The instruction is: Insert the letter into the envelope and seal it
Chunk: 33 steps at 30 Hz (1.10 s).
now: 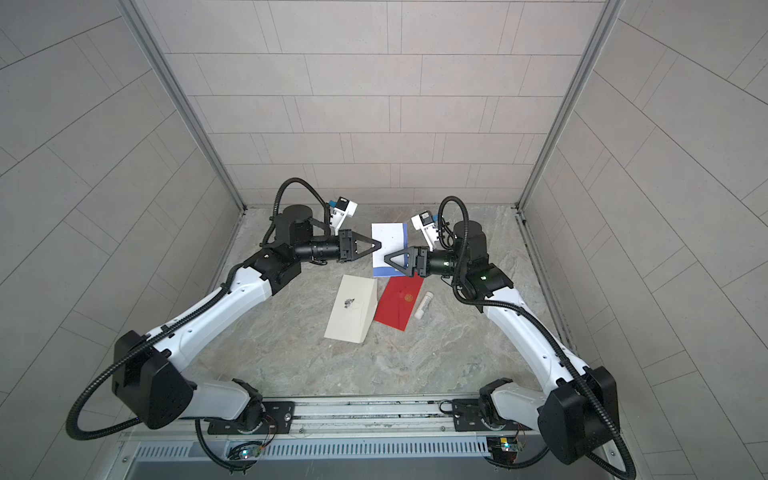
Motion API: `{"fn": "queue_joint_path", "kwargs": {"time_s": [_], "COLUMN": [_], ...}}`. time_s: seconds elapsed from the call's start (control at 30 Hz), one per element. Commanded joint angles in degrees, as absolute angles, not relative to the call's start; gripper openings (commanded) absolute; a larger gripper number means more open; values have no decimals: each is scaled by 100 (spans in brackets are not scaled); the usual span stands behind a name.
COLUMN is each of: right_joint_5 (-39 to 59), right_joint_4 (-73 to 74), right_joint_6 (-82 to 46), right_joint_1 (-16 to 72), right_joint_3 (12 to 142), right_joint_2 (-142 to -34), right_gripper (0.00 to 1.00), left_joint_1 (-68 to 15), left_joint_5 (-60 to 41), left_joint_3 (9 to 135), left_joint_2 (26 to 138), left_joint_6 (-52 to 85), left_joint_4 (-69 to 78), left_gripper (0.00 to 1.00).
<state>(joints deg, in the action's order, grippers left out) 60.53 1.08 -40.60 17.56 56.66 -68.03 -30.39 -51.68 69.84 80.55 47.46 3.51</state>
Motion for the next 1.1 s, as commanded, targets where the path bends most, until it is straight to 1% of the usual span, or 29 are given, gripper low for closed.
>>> {"fn": "queue_joint_path", "kwargs": {"time_s": [0.0, 0.13, 0.27, 0.37, 0.43, 0.67, 0.8, 0.93, 1.0, 1.07], "right_joint_5": [6220, 6169, 6153, 6234, 6352, 6515, 6354, 6156, 6054, 5845], "right_joint_4": [284, -25, -19, 66, 169, -87, -419, -461, -484, -578], "right_joint_6": [-4061, -3850, -3840, -3835, -3880, -3684, -3517, -3489, -3481, -3419], "right_joint_1": [1740, 1626, 1481, 1485, 1496, 1591, 1599, 1608, 1617, 1650], "right_joint_3": [5667, 5702, 5658, 5709, 5739, 5919, 6029, 5987, 5970, 5978], "right_joint_2": [-6636, -6667, -6680, -6675, -6646, -6462, -6447, -6485, -6533, -6605], "right_gripper": [73, 74, 76, 75, 72, 56, 42, 34, 26, 13], "left_joint_1": [-3028, -3023, -3026, -3024, -3025, -3026, -3023, -3024, -3023, -3026], "left_joint_5": [-5440, -5468, -5488, -5479, -5481, -5449, -5374, -5319, -5280, -5232], "left_joint_3": [6944, 6929, 6922, 6874, 6847, 6813, 6828, 6799, 6790, 6787], "left_joint_2": [7838, 7813, 7767, 7780, 7813, 7907, 7933, 7928, 7928, 7929], "left_joint_6": [4871, 4836, 4803, 4783, 4795, 4665, 4417, 4297, 4233, 4186], "left_joint_4": [906, 882, 821, 793, 817, 754, 420, 258, 178, 117], "left_gripper": [0, 0, 0, 0, 0, 0, 0, 0, 0, 0]}}
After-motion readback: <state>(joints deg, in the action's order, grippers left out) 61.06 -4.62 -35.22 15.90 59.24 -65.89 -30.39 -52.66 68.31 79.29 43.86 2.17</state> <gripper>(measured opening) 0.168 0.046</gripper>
